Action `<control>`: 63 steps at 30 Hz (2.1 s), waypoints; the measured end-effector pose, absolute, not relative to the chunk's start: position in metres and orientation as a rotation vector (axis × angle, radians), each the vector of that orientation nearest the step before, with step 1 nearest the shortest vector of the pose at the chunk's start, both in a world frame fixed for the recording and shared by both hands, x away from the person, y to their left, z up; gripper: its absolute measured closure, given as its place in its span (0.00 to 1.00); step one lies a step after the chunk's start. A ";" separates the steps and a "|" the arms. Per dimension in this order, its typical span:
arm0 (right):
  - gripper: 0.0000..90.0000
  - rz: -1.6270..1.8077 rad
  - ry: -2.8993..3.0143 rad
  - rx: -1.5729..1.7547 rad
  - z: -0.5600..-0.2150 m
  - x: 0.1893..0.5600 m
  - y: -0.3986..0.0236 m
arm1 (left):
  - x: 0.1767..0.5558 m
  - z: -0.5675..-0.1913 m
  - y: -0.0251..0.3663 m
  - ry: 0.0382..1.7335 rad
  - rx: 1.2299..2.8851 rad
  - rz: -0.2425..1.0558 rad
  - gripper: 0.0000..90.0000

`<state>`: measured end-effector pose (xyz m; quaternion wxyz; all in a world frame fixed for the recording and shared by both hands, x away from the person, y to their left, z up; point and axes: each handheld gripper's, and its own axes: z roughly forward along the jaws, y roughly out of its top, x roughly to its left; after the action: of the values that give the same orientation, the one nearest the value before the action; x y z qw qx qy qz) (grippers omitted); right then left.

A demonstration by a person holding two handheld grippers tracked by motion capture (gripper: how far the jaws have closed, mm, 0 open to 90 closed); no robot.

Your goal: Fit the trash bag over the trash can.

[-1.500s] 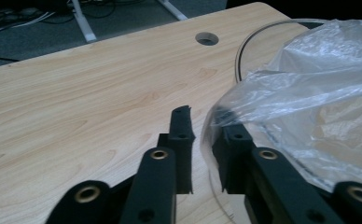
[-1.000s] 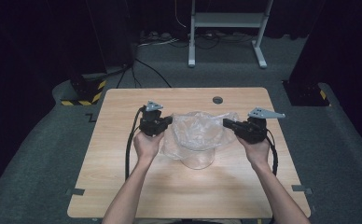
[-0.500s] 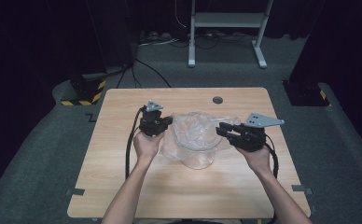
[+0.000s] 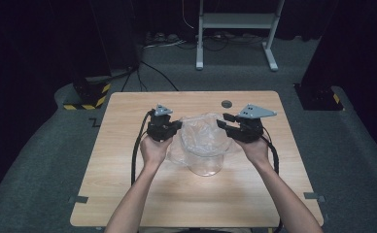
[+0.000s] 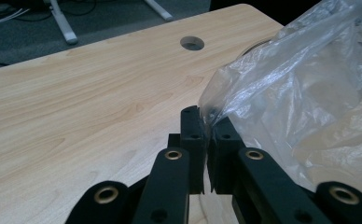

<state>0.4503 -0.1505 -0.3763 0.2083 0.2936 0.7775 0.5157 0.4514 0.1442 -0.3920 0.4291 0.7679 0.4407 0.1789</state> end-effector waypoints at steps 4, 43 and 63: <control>0.64 1.407 2.133 0.854 -0.379 0.457 -0.153 | 0.453 -0.392 0.143 1.085 1.915 0.456 0.95; 1.00 1.391 2.248 1.117 -0.405 0.506 -0.172 | 0.484 -0.410 0.145 1.204 1.849 0.278 1.00; 1.00 1.334 2.258 1.182 -0.419 0.509 -0.172 | 0.484 -0.415 0.141 1.234 1.913 0.281 0.98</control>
<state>0.5091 -0.1720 -0.4190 0.1320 0.4072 0.7781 0.4596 0.4844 0.1412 -0.4145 0.4115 0.7602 0.4902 0.1115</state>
